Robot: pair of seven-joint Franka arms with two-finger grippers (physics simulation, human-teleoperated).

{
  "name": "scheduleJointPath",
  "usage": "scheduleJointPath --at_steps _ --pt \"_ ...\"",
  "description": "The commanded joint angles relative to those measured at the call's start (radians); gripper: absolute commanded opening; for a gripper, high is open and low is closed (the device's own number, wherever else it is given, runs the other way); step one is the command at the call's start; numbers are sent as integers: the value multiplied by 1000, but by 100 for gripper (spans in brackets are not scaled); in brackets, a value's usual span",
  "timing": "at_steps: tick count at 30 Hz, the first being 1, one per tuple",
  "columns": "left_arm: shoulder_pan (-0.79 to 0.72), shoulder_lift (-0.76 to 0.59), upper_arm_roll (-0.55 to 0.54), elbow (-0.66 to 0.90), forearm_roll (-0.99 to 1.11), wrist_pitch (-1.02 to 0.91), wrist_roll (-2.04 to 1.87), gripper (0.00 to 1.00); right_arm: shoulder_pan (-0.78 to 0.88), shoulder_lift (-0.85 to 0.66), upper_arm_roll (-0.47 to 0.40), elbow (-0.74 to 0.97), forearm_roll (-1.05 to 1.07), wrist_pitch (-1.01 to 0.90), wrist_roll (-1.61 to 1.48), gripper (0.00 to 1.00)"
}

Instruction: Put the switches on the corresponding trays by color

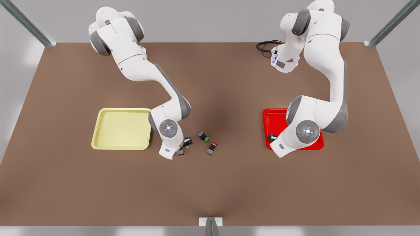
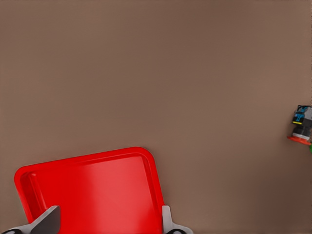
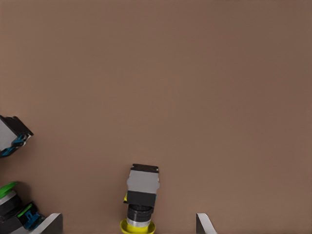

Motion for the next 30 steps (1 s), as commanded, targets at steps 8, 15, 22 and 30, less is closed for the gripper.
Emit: scheduleJointPath --at_steps 8,15,22,30 --pt "-57 45 -4 2 0 102 -49 100 0 57 -24 -4 -2 54 -2 100" --pt "-178 174 -4 90 0 280 -285 100 1 100 -25 2 0 57 0 100" --pt "-247 256 -4 177 0 337 -390 100 3 114 -25 -11 21 91 40 100" --pt "-269 276 -30 183 -1 422 -396 100 0 122 -33 -14 35 91 48 100"
